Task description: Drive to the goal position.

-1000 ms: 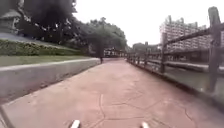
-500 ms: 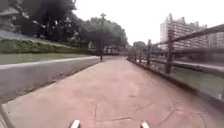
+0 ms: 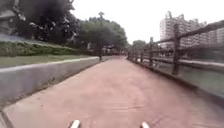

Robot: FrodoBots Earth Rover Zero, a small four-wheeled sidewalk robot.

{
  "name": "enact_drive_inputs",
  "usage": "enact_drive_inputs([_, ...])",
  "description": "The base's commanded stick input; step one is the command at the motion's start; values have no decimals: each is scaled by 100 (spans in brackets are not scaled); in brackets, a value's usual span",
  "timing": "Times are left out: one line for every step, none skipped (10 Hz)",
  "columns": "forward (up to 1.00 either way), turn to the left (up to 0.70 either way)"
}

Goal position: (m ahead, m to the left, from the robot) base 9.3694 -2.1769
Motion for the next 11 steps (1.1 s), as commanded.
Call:
enact_drive_inputs([70,0])
enact_drive_inputs([70,0])
enact_drive_inputs([70,0])
enact_drive_inputs([70,0])
enact_drive_inputs([70,0])
enact_drive_inputs([70,0])
enact_drive_inputs([70,0])
enact_drive_inputs([70,0])
enact_drive_inputs([70,0])
enact_drive_inputs([70,0])
enact_drive_inputs([70,0])
